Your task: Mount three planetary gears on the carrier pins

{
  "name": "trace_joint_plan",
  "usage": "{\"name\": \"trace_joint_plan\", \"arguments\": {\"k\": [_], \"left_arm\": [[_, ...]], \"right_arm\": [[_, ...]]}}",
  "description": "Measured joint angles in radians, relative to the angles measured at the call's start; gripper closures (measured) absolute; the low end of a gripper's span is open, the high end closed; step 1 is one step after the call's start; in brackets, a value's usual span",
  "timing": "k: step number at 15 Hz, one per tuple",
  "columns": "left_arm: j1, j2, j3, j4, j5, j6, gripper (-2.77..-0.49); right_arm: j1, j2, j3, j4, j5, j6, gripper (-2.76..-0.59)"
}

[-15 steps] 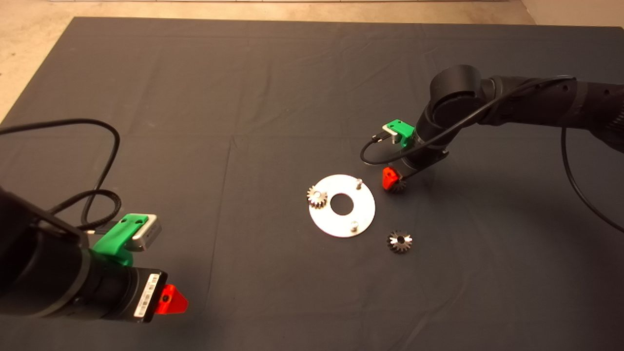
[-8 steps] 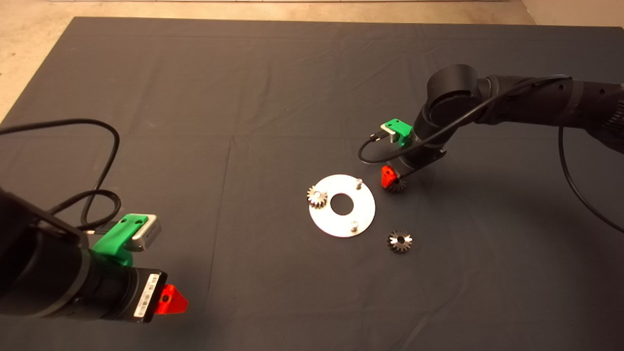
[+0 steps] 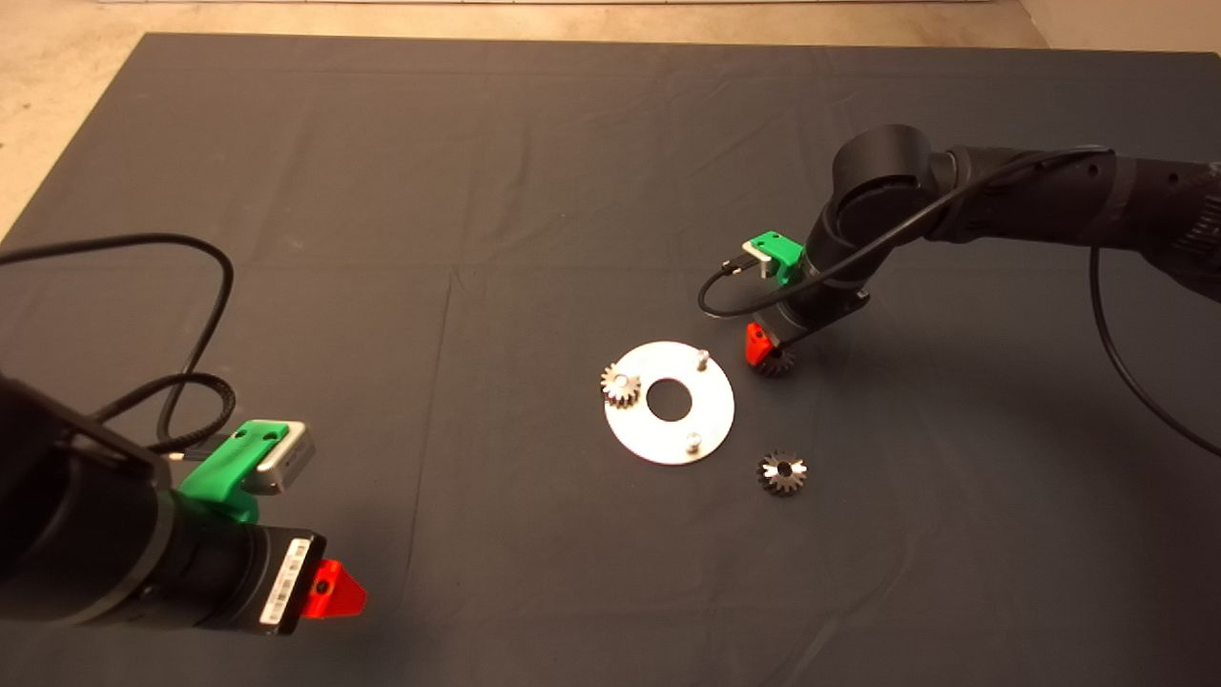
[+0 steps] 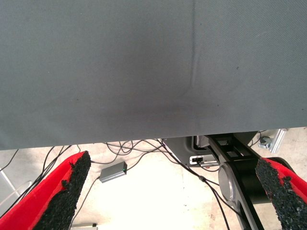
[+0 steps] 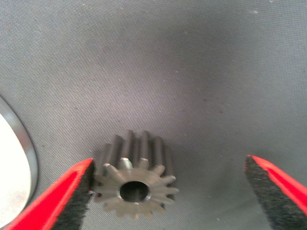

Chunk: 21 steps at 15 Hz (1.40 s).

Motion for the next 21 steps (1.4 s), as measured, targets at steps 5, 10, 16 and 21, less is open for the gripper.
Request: {"name": "trace_joint_plan", "arguments": {"k": [5, 10, 16, 21], "left_arm": [[0.0, -0.013, 0.0, 0.0, 0.0, 0.009, -2.48], [0.0, -0.016, 0.0, -0.001, 0.0, 0.022, -2.48], [0.0, -0.016, 0.0, -0.004, 0.0, 0.023, -2.48], [0.0, -0.016, 0.0, -0.004, 0.0, 0.025, -2.48]], "right_arm": [[-0.001, 0.002, -0.002, 0.0, 0.0, 0.002, -2.11], [-0.006, 0.003, -0.002, 0.0, 0.0, 0.007, -1.96], [-0.013, 0.002, -0.003, 0.0, 0.001, 0.03, -1.75], [-0.02, 0.002, -0.003, 0.0, 0.001, 0.037, -1.54]]}}
